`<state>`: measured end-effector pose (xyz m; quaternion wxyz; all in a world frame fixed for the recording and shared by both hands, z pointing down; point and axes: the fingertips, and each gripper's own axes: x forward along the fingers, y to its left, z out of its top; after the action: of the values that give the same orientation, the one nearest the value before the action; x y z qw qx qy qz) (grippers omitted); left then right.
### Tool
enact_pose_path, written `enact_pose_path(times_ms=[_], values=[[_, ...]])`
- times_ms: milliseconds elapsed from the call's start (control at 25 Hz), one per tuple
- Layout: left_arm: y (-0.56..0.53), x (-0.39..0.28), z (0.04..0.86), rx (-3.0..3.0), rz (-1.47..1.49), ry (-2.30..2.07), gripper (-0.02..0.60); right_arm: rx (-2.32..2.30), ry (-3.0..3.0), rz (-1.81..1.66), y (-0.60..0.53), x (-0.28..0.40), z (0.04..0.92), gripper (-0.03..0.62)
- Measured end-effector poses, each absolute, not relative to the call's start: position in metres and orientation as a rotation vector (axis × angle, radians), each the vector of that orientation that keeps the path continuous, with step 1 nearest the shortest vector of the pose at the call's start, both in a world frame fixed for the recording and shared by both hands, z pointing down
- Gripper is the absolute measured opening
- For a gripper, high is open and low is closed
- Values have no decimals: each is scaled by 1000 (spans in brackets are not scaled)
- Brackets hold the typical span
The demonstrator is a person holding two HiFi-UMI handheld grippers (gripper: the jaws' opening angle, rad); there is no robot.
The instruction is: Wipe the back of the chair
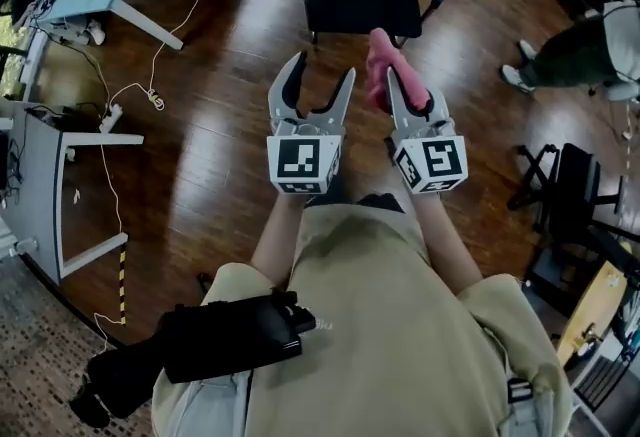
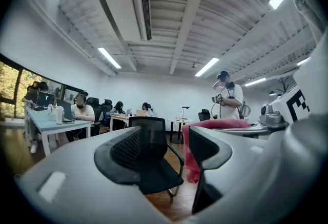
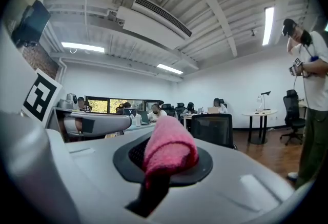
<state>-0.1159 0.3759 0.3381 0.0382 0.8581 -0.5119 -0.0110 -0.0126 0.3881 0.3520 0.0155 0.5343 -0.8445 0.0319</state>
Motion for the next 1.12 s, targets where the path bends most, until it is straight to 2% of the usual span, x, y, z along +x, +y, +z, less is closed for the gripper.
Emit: enact_pose_path(times_ms=[520, 840, 1120], values=[[99, -67, 349, 2666, -12, -1509, 272, 1716, -2651, 156, 116, 38, 367, 24], [-126, -28, 350, 2590, -6, -1646, 268, 1529, -2728, 161, -124, 70, 373, 25], [-253, -30, 346, 2512, -14, -1711, 268, 1196, -2844, 216, -292, 48, 378, 26]])
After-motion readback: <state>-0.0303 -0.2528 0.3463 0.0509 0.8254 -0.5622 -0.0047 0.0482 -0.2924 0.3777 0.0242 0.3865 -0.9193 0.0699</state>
